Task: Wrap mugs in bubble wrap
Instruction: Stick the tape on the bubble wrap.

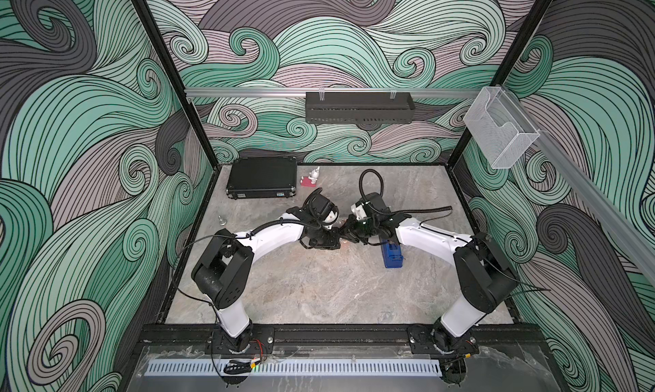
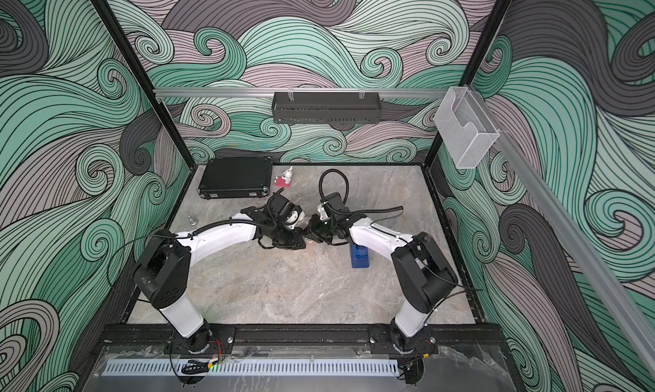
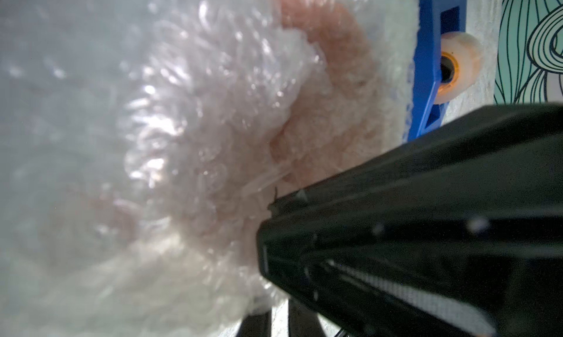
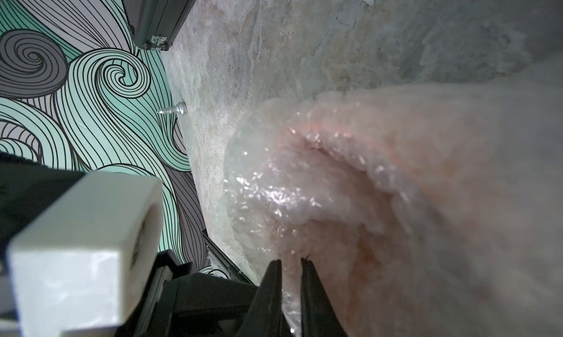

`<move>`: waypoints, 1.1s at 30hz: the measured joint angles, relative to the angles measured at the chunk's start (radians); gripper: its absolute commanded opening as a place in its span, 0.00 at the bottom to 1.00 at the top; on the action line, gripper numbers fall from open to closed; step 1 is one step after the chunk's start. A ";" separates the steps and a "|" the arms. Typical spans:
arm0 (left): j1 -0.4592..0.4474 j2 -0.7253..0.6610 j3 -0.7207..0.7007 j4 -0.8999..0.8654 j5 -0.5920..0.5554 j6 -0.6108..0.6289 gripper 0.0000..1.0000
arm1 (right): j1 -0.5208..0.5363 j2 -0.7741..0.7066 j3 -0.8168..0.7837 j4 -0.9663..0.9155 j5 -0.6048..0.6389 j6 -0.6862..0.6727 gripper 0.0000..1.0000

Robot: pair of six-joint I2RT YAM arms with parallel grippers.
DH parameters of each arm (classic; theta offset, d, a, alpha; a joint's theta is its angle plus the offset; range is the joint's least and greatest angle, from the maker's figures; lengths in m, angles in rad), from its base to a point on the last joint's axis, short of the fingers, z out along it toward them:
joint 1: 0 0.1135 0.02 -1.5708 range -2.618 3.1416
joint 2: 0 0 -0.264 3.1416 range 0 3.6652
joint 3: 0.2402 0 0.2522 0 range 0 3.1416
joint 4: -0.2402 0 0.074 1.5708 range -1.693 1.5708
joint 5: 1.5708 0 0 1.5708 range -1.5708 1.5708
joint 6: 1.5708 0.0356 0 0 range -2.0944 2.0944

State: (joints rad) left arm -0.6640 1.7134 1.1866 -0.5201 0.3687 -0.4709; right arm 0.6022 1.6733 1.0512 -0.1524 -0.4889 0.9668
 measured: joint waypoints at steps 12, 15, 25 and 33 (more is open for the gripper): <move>0.000 0.002 0.000 0.000 -0.006 0.009 0.12 | 0.000 -0.009 0.070 -0.150 0.053 -0.075 0.28; 0.000 0.013 0.000 0.000 -0.009 0.010 0.12 | 0.000 -0.006 0.085 -0.174 0.066 -0.093 0.31; 0.000 0.019 0.000 -0.001 -0.013 0.011 0.12 | 0.000 -0.011 0.135 -0.250 0.101 -0.148 0.40; 0.000 0.019 0.001 -0.002 -0.017 0.012 0.12 | 0.000 -0.111 0.135 -0.284 0.121 -0.175 0.47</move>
State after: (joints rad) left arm -0.6640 1.7321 1.1873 -0.5217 0.3519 -0.4591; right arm 0.6018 1.5627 1.1866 -0.4362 -0.3683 0.7914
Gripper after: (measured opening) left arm 0.118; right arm 0.455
